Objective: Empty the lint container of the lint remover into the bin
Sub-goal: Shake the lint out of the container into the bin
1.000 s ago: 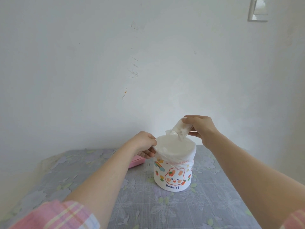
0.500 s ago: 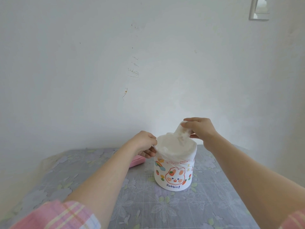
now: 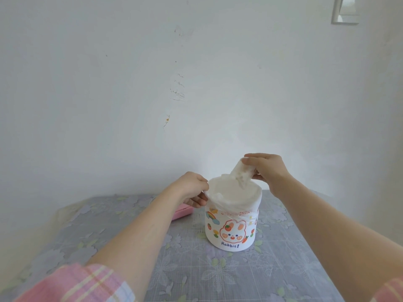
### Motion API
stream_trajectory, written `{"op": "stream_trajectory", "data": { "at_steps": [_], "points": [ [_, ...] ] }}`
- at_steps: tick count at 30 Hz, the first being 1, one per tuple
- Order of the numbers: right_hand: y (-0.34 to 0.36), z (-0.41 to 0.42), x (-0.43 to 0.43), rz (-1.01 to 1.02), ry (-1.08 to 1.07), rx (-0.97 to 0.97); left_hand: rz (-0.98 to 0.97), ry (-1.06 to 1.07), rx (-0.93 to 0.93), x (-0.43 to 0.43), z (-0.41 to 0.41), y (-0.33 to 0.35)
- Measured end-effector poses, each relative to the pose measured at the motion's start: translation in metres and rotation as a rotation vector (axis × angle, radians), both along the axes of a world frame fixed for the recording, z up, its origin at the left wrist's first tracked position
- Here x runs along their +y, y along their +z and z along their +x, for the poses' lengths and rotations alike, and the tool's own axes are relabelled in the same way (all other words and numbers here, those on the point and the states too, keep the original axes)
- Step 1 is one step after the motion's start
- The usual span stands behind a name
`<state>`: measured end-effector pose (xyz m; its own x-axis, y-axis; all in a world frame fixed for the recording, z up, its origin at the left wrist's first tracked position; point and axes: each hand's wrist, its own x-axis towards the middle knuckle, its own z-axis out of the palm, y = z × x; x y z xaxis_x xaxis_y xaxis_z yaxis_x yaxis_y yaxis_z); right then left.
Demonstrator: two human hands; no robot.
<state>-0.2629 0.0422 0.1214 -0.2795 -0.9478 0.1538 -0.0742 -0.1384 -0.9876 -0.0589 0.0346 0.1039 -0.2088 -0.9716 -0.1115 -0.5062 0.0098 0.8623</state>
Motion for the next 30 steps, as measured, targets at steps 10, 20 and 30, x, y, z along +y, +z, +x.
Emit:
{"op": "stream_trajectory", "data": {
  "at_steps": [10, 20, 30],
  "points": [
    [0.013, 0.002, 0.005, -0.009, 0.132, -0.077, 0.01, 0.001, 0.013, -0.003, 0.0, -0.002],
    [0.008, 0.004, 0.004, -0.004, 0.075, -0.003, 0.016, 0.0, 0.014, -0.003, -0.001, -0.001],
    [0.012, 0.003, 0.005, -0.006, 0.056, 0.036, 0.005, 0.009, 0.025, -0.004, -0.003, -0.002]
  ]
}}
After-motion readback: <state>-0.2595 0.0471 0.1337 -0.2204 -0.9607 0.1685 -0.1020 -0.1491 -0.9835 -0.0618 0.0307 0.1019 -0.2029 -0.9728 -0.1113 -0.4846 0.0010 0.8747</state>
